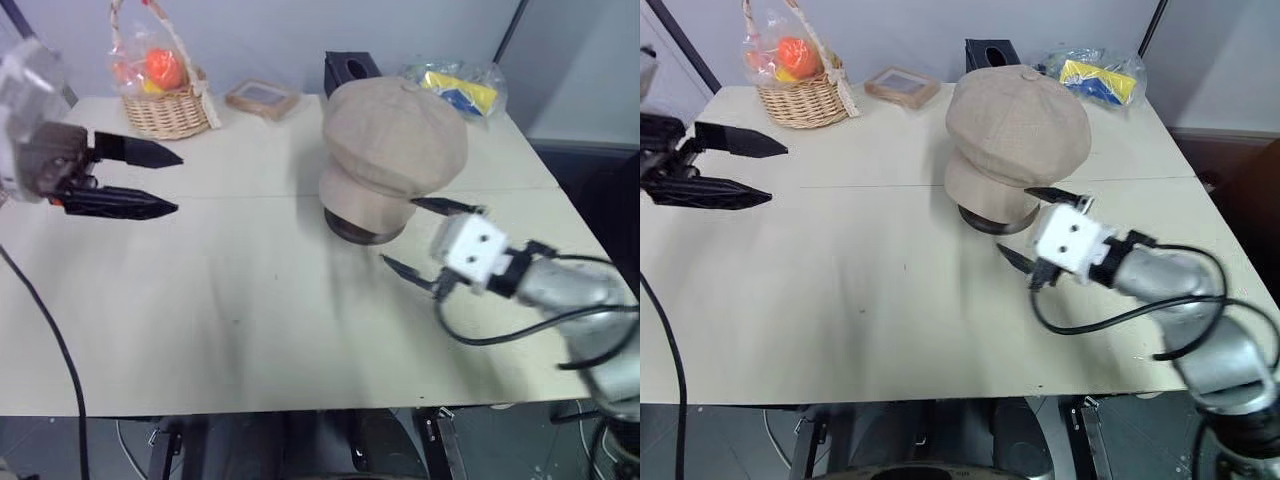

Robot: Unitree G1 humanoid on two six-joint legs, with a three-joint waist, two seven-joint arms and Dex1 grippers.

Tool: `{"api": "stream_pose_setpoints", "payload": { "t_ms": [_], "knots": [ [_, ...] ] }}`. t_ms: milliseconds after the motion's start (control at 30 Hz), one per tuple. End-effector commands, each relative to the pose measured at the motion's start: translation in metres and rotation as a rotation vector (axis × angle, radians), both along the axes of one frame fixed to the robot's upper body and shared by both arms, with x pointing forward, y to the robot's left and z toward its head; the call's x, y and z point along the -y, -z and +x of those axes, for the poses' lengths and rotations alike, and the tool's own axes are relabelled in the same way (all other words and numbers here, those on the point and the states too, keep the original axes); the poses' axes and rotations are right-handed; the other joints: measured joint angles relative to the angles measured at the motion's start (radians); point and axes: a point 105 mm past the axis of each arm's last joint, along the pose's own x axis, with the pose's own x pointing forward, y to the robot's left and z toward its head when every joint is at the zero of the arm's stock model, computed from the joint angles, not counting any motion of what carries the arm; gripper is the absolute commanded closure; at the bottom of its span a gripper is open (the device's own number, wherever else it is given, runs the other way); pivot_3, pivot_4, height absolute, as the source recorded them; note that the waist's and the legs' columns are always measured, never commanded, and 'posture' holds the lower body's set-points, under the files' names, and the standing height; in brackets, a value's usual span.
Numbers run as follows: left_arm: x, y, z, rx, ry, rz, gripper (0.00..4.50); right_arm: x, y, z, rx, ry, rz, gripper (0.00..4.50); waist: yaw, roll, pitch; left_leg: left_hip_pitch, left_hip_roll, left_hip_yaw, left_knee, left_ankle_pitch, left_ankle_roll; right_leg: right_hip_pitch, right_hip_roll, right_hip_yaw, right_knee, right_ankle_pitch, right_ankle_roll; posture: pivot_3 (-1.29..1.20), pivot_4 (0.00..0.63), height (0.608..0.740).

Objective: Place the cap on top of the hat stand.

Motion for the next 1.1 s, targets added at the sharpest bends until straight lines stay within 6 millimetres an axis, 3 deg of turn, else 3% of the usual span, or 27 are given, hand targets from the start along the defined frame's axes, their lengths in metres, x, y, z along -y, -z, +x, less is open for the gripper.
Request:
{"api": "stream_pose_setpoints", "payload": {
  "t_ms": [33,200,500,600,833,1100],
  "knots": [
    [0.011,-0.014,-0.002,0.002,0.054,-0.01,0.04,-0.012,0.004,0.011,0.261,0.048,-0.124,0.0,0.0,-0.001,0.0,0.0,0.0,0.0,0.0,0.0,0.0,-0.001,0.0,0.0,0.002,-0.001,-0.001,0.0,0.15,0.74],
    [0.025,-0.02,0.006,0.035,0.099,0.003,0.04,-0.025,0.01,0.03,0.489,0.107,-0.201,0.0,-0.001,-0.002,0.001,0.0,0.0,0.001,0.001,0.0,0.0,-0.004,0.001,0.001,0.007,-0.002,-0.003,0.0,0.15,0.74],
    [0.035,-0.028,0.015,0.066,0.127,-0.034,0.04,-0.035,0.018,0.048,0.695,0.175,-0.237,0.0,-0.001,-0.003,0.001,0.0,0.0,0.001,0.001,0.0,-0.001,-0.005,0.001,0.002,0.008,-0.002,-0.003,0.0,0.15,0.74],
    [0.037,-0.032,0.018,0.074,0.129,-0.051,0.0,-0.038,0.021,0.046,0.704,0.178,-0.2,0.83,-0.001,-0.003,0.001,0.0,0.0,0.001,0.001,0.0,-0.001,-0.005,0.001,0.002,0.008,-0.002,-0.003,0.0,0.15,0.74],
    [0.039,-0.032,0.019,0.076,0.131,-0.053,0.0,-0.035,0.022,0.05,0.722,0.183,-0.21,4.46,-0.002,-0.003,0.001,0.0,0.0,0.0,0.001,0.001,-0.001,-0.005,0.001,0.002,0.008,-0.002,-0.003,0.0,0.15,0.74],
    [0.036,-0.03,0.019,0.076,0.124,-0.052,0.0,-0.022,0.002,0.039,0.738,0.039,-0.236,4.46,-0.001,-0.003,0.001,0.0,0.0,0.0,0.001,0.001,-0.001,-0.005,0.001,0.002,0.009,-0.002,-0.003,0.0,0.15,0.74]
  ]
}}
